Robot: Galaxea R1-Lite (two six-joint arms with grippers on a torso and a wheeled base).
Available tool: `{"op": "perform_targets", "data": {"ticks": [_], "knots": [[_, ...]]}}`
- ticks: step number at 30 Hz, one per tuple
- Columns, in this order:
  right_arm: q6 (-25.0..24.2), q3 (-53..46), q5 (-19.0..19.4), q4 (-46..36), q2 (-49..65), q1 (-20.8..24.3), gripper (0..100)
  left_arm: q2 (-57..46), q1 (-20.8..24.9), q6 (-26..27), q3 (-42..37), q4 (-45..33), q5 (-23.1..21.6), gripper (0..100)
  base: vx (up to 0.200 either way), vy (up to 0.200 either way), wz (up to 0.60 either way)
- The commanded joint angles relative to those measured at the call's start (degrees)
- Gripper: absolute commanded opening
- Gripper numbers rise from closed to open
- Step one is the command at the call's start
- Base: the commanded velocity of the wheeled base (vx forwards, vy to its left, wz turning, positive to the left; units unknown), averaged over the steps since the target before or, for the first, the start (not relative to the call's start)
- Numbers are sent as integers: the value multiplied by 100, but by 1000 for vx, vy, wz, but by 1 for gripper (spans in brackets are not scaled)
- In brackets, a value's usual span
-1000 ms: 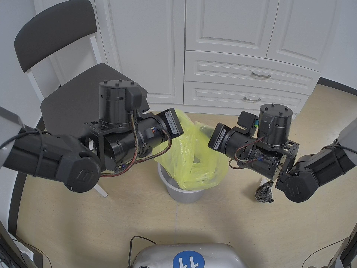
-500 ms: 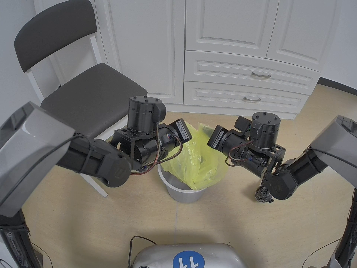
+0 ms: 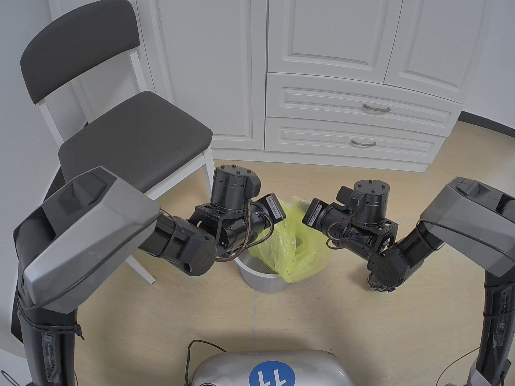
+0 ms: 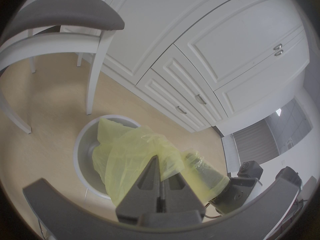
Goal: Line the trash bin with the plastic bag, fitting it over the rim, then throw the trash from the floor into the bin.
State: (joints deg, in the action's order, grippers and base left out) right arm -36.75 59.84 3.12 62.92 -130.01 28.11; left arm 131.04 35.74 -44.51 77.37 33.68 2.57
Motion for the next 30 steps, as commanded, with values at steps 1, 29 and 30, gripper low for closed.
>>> {"op": "perform_targets", "data": {"ticks": [1,29,30], "knots": [[-7,168,-4,1,-376,-43,0,388,12,-5,94,42,24,0,0,0,0],[-1035,906,-92,564,-1307,-69,0,1187,-577,-295,902,-72,33,0,0,0,0],[-1115,959,-119,573,-1334,-69,0,1196,-595,-295,911,-72,33,0,0,0,0]]}}
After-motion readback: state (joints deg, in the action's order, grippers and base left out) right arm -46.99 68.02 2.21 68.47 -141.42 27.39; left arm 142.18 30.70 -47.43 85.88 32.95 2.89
